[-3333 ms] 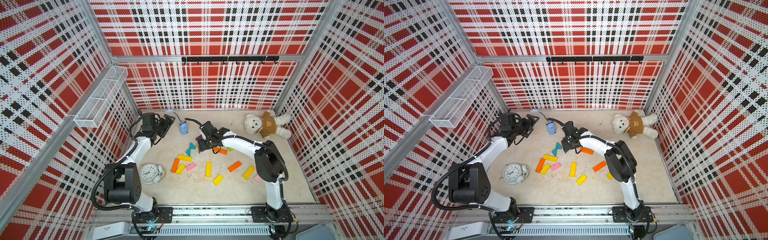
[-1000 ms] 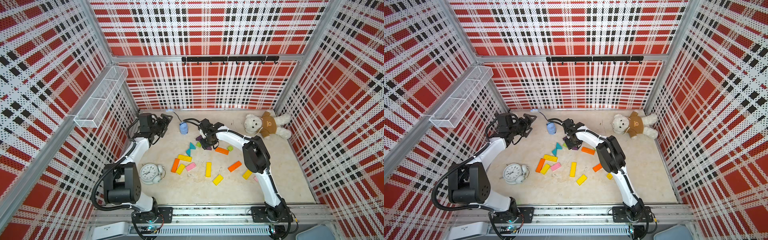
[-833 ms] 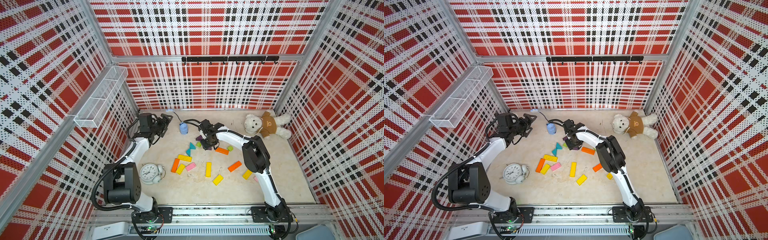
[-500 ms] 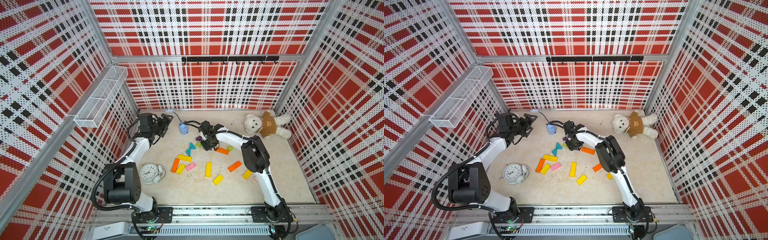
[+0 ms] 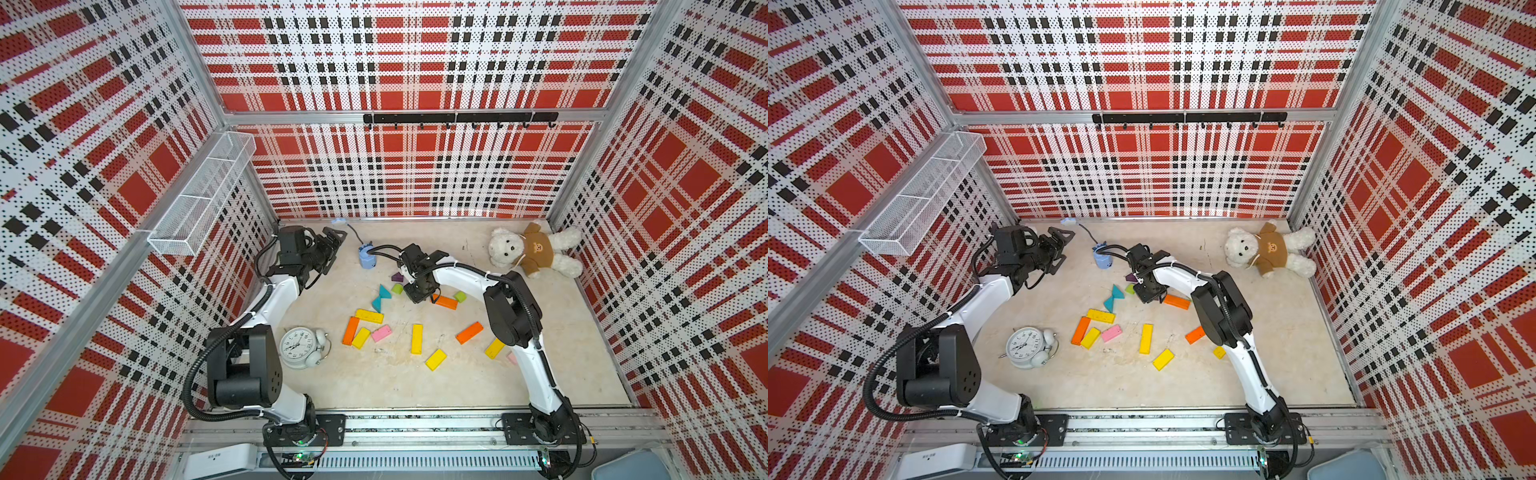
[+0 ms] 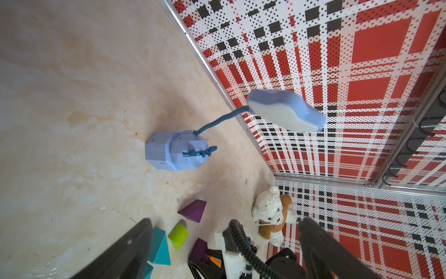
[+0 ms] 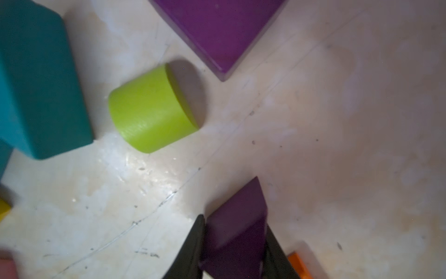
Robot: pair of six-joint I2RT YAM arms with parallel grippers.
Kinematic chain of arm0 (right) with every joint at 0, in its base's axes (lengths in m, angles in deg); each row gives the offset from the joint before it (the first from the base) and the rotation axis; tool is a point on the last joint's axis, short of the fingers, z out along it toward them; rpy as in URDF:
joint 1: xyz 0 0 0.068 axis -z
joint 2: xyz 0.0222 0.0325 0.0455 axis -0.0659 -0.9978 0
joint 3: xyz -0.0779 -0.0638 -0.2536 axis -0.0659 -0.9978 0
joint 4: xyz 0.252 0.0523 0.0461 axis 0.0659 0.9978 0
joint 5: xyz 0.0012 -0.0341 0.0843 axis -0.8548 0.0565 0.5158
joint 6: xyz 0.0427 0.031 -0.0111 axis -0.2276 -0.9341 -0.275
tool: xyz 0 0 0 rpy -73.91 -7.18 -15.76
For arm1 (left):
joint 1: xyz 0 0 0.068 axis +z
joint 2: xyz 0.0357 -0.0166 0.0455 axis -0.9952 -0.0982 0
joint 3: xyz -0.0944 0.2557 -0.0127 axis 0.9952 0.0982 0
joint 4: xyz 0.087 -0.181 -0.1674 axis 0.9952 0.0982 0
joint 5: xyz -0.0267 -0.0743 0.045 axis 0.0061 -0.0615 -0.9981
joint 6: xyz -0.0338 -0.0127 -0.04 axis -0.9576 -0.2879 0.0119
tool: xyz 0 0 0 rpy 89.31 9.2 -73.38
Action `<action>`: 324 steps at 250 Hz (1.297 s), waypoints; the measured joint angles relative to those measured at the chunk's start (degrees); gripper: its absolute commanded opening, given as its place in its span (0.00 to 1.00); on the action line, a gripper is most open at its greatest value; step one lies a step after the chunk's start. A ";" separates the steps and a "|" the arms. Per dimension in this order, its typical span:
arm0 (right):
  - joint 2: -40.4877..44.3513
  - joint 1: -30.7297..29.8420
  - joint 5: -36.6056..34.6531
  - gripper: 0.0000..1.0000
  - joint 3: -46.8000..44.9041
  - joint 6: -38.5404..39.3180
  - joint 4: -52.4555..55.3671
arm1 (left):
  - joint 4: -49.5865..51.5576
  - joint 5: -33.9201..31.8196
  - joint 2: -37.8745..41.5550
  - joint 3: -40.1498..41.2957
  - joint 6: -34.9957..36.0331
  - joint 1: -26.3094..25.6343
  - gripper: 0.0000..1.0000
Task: Assemble a carrot with building blocks
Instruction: Pick up the building block from the center of the board, then place the building block at the center of the board.
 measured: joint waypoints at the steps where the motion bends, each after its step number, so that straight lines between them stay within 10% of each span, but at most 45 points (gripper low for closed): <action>1: 0.04 0.04 -0.02 0.24 -0.04 0.04 -0.04 | -0.02 0.00 0.00 0.00 0.02 0.00 0.96; 259: -3.91 10.23 4.52 0.24 6.86 18.27 -0.87 | -0.72 1.40 -2.32 0.00 0.74 -2.93 0.96; 324: -5.03 11.04 5.40 0.39 7.89 18.71 -0.02 | -0.83 1.92 -2.45 0.00 0.74 -3.48 0.96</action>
